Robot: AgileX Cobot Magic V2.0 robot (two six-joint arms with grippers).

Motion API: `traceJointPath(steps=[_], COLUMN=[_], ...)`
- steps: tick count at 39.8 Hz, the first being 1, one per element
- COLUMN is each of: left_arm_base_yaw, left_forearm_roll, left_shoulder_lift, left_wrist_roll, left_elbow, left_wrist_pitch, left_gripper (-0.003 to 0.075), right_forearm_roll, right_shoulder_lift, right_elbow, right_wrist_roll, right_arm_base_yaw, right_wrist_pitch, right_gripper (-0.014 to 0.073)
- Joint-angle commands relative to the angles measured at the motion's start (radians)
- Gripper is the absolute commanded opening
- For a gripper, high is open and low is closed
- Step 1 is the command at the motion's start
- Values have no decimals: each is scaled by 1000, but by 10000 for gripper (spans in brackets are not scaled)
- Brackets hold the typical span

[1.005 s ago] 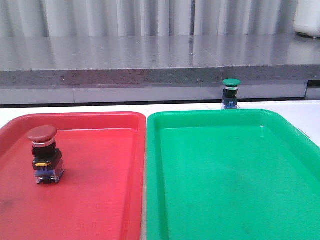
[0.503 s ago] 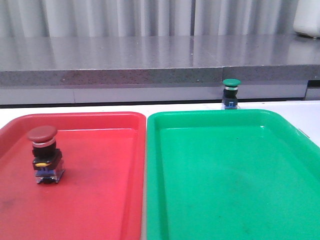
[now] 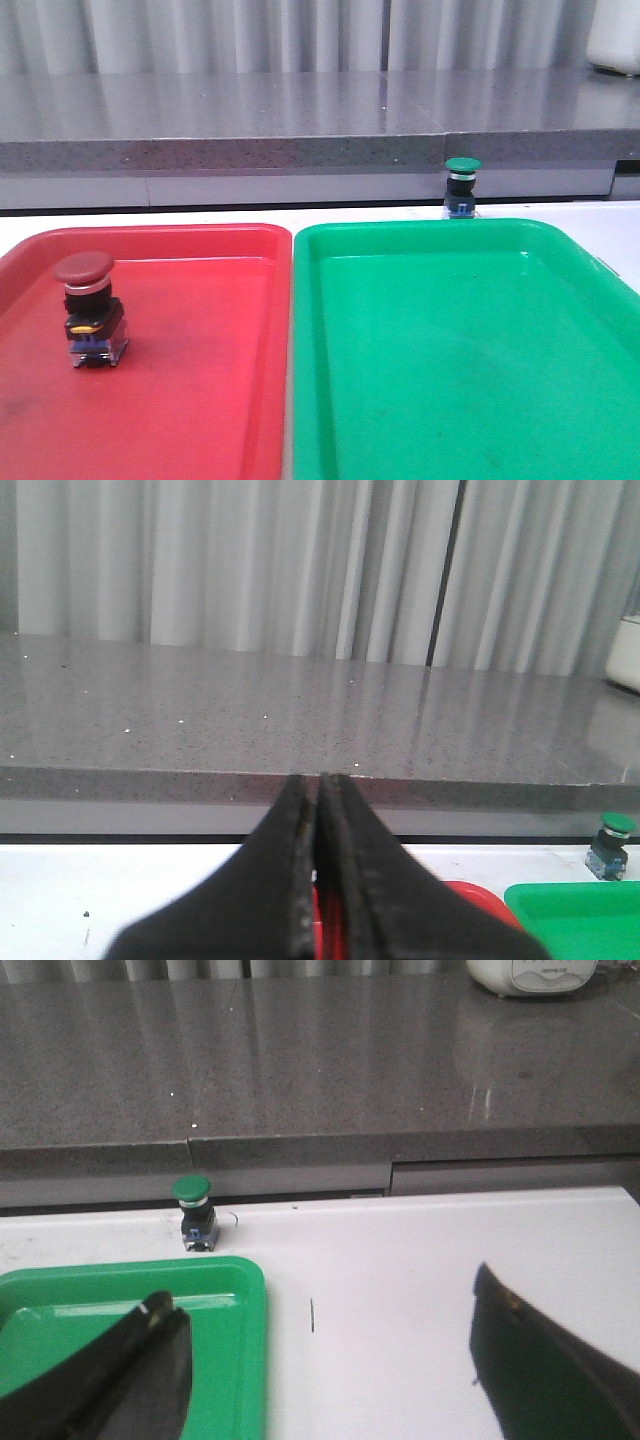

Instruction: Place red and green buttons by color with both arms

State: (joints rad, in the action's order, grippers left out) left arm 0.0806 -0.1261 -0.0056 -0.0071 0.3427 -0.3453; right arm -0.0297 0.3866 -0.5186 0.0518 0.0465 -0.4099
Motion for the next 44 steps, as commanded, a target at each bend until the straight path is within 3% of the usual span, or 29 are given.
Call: traceJointPath(steps=[1, 8, 18, 26, 44], left_arm_base_yaw=[1, 1, 1, 1, 1], left_forearm_roll=[-11, -11, -11, -11, -11], left_shoulder_lift=[-14, -14, -14, -14, -14], left_wrist_roll=[-9, -9, -9, -9, -9], left_elbow=[24, 24, 24, 24, 24], left_wrist_pitch=[86, 86, 86, 86, 86], left_gripper=[-20, -20, -20, -20, -20], right_forearm_roll=[1, -4, -4, -4, -4], right_shoulder_lift=[14, 53, 395, 699, 1239], right_elbow=[-36, -37, -138, -317, -760], right_wrist_roll=[-3, -3, -3, -3, -2], right_arm_base_yaw=[-2, -2, -2, -16, -221], right_wrist_pitch=[108, 174, 305, 244, 40], right_gripper=[590, 590, 590, 590, 590])
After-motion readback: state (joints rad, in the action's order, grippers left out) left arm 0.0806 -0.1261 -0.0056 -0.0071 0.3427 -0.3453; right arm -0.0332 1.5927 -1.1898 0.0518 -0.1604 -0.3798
